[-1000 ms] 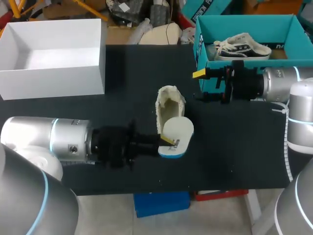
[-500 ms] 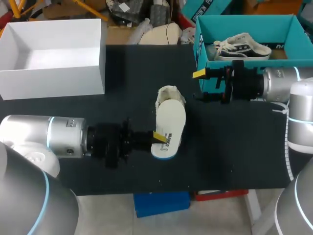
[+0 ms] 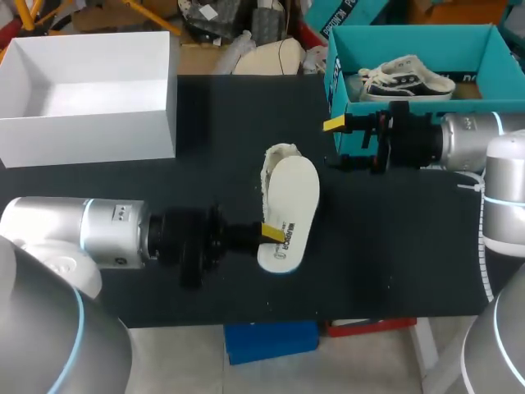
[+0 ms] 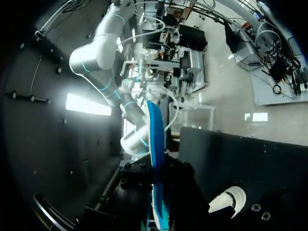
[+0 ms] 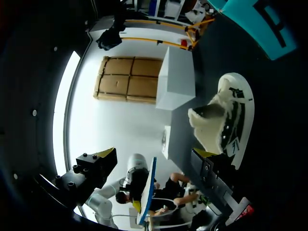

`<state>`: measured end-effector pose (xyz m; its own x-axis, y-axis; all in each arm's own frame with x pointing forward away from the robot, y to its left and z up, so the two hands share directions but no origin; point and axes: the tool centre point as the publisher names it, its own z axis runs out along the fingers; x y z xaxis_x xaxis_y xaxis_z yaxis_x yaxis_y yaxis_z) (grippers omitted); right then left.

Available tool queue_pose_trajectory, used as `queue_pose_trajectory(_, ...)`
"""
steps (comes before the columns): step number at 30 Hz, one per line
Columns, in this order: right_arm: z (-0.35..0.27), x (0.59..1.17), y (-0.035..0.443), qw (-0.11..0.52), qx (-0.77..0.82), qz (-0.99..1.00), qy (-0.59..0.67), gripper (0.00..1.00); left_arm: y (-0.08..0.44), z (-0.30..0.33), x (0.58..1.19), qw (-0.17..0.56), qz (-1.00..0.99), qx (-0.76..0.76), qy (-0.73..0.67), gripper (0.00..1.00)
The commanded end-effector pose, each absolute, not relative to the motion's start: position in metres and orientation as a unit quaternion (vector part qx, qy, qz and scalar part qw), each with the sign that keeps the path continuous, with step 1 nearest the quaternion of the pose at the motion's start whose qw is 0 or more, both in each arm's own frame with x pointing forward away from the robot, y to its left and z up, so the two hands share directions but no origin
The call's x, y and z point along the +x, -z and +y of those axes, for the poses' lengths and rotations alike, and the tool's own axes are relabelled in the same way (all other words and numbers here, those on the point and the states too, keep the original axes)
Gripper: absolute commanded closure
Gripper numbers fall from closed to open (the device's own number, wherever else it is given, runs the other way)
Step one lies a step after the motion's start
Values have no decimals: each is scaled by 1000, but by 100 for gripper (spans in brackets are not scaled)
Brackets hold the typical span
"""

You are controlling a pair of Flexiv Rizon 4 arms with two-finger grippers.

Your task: Take the shoe out of the shoebox, open the shoe tongue, remove and reinsert the insole, then place the shoe into the shoebox

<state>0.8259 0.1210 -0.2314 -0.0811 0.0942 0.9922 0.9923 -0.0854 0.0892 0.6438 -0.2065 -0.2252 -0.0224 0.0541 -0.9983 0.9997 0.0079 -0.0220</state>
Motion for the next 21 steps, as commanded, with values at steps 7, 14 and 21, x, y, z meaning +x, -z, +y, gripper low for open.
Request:
queue_pose_trajectory(7, 122, 825, 232, 431, -524, -520, 520, 0, 252, -209, 657, 589, 428, 541, 421, 100)
queue_pose_trajectory(14, 122, 825, 232, 431, -524, -520, 520, 0, 269, -211, 696, 584, 489, 495, 418, 100)
queue_pose_trajectory(21, 122, 825, 232, 431, -524, -520, 520, 0, 273, -224, 729, 562, 537, 496, 387, 100)
